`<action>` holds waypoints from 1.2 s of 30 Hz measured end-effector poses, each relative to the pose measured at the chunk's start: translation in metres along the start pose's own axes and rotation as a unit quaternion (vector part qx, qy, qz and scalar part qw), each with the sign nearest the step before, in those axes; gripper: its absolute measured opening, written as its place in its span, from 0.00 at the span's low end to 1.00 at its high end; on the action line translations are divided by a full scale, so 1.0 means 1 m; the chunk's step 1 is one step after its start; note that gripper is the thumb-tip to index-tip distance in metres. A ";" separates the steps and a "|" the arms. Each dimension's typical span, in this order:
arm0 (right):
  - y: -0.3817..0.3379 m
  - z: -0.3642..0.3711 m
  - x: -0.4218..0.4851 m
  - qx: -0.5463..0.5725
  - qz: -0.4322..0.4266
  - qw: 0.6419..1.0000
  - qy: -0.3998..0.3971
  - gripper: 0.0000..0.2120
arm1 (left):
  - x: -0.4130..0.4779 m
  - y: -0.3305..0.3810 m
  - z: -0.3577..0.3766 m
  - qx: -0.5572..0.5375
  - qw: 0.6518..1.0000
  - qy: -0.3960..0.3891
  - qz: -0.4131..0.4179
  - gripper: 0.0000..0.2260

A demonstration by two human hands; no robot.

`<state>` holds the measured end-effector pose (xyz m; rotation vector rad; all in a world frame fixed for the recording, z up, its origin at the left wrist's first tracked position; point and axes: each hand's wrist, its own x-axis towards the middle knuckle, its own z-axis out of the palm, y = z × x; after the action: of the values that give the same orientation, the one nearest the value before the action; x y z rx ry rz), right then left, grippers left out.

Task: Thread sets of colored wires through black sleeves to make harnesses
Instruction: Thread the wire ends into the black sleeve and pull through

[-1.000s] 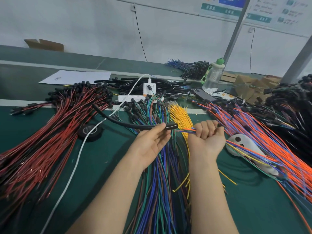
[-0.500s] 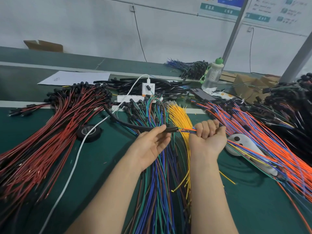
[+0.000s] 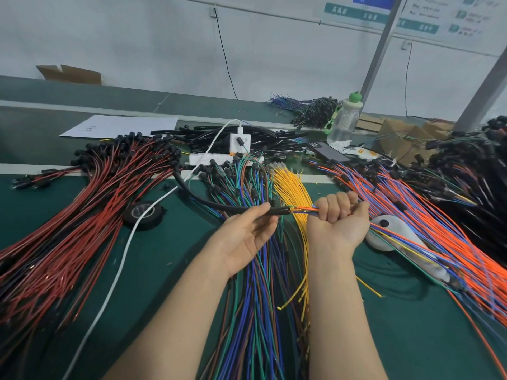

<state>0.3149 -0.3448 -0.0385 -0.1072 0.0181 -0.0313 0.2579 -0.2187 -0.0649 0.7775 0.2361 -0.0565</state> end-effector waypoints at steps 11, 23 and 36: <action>0.000 0.001 -0.001 -0.038 -0.012 0.999 -0.012 0.23 | 0.002 -0.001 0.000 -0.020 1.000 0.015 0.012 0.04; 0.002 0.002 -0.002 -0.078 -0.018 0.997 0.004 0.22 | 0.004 -0.005 0.000 0.031 0.999 0.005 0.037 0.03; -0.001 0.002 -0.001 -0.107 -0.005 0.994 0.029 0.22 | 0.007 -0.006 -0.005 0.096 0.994 0.020 0.046 0.04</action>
<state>0.3141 -0.3458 -0.0364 -0.3200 0.0791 -0.0415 0.2628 -0.2198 -0.0739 0.9806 0.2340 0.0244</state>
